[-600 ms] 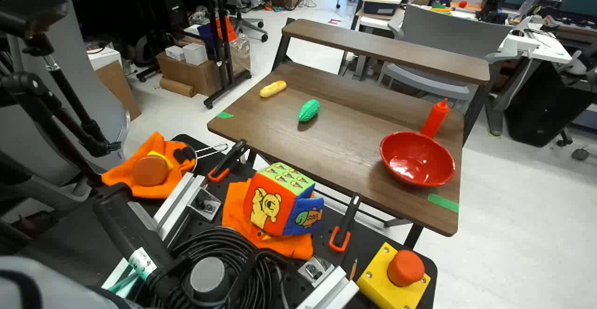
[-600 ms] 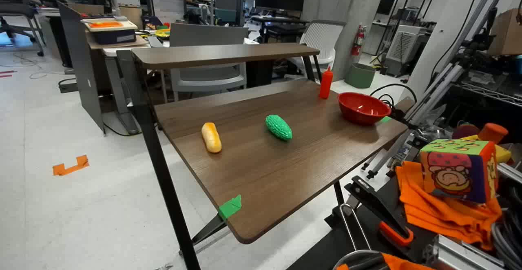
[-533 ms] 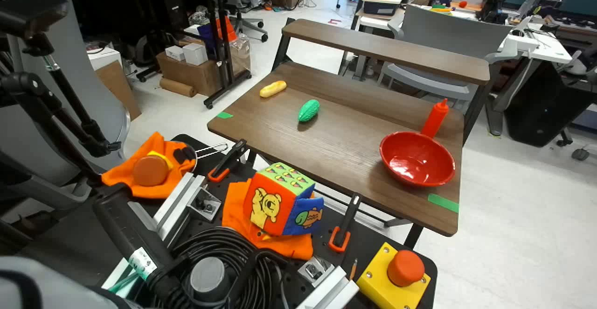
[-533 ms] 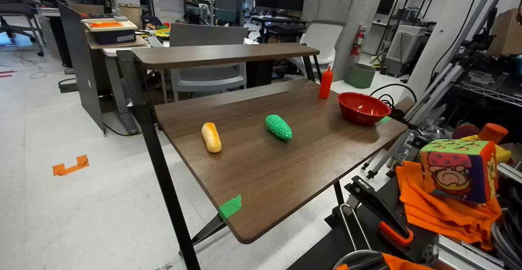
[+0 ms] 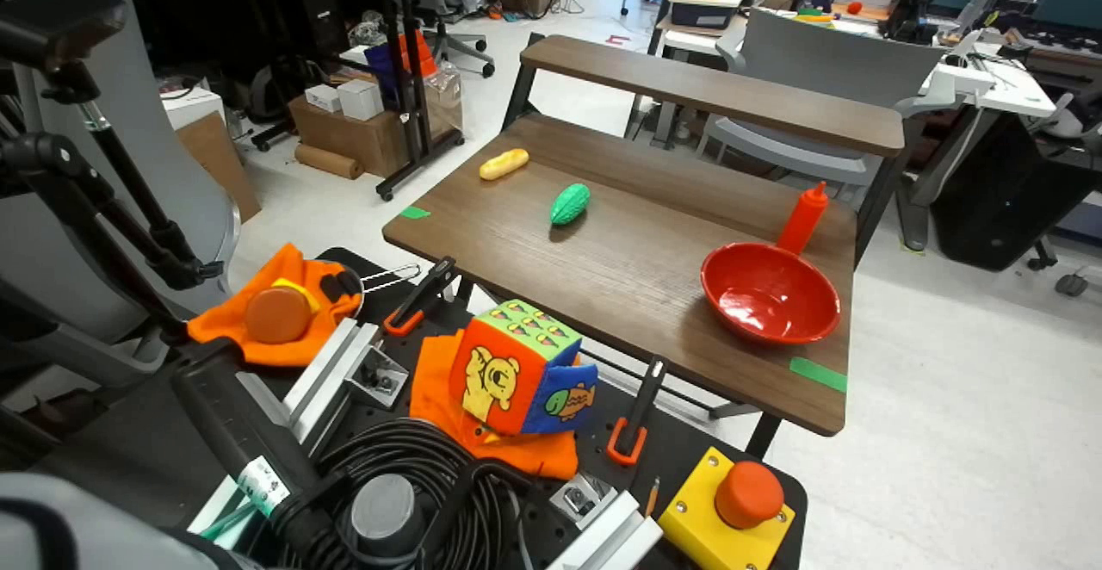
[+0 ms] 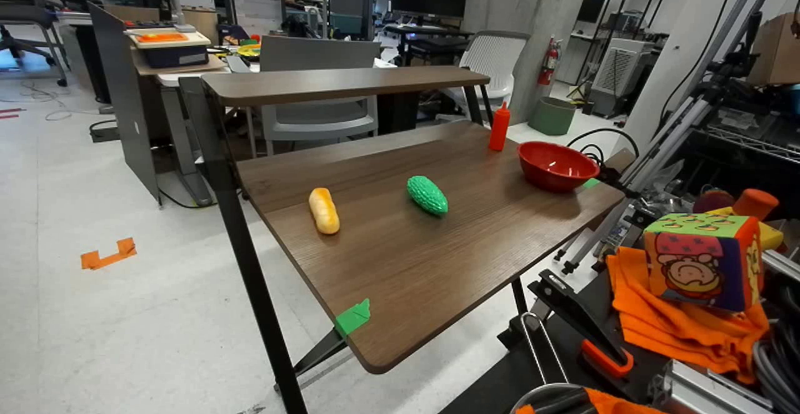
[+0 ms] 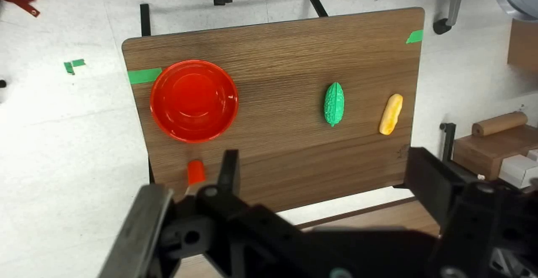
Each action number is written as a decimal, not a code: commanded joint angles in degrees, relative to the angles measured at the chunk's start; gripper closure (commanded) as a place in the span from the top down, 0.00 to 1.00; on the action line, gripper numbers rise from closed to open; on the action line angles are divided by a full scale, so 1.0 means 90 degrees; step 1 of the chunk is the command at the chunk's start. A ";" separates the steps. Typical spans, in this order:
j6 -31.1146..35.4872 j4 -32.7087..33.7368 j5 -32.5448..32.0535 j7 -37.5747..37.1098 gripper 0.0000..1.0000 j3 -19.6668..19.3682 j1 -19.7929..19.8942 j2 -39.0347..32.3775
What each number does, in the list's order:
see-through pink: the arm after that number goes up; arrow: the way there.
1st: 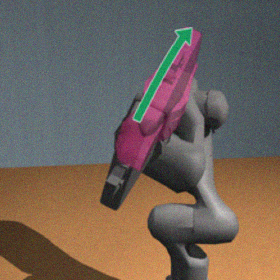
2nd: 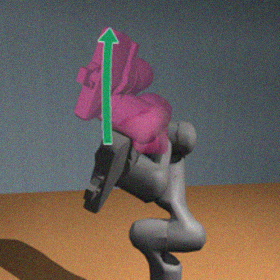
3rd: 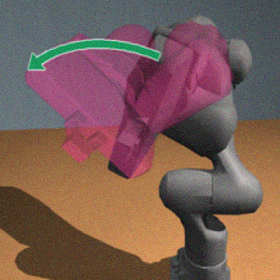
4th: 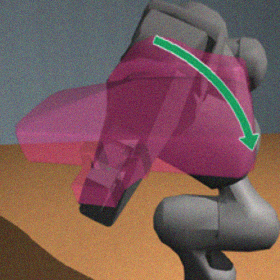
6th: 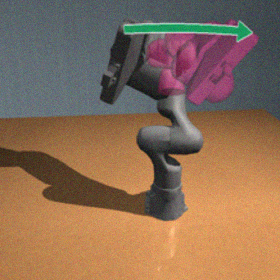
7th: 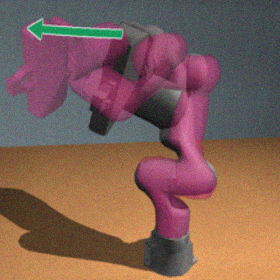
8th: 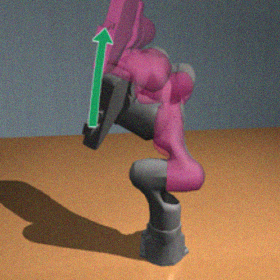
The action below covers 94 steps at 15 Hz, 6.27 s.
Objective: Pick up the sauce bottle from the table and put it in the orange bowl.
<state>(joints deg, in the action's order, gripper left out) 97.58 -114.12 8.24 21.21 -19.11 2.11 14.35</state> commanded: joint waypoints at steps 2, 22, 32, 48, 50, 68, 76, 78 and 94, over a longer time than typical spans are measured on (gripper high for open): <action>0.0330 0.0043 0.0119 -0.0163 1.00 0.0321 0.0258 -0.0235; 0.2677 0.3259 0.0222 -0.1643 1.00 0.1268 0.0894 -0.5777; 0.2441 0.4824 -0.0734 -0.2341 1.00 0.1139 0.0885 -0.7374; 0.1761 0.6306 -0.1070 -0.2805 0.52 0.1119 0.0768 -0.8742; 0.1739 0.6379 -0.1107 -0.2797 0.36 0.1123 0.0751 -0.8793; 0.2324 0.2253 -0.1364 0.0151 0.12 0.1393 0.1151 -0.5372; 0.3497 0.0743 -0.1329 -0.0005 0.12 0.1674 0.1004 -0.5103; 0.3780 0.0684 -0.1398 -0.0230 0.12 0.1651 0.0906 -0.5243; 0.4426 0.0613 -0.2021 -0.1277 0.12 0.1293 0.0705 -0.5697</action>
<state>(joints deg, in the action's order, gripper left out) 135.54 -108.27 -8.82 10.74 -6.99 8.43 -36.43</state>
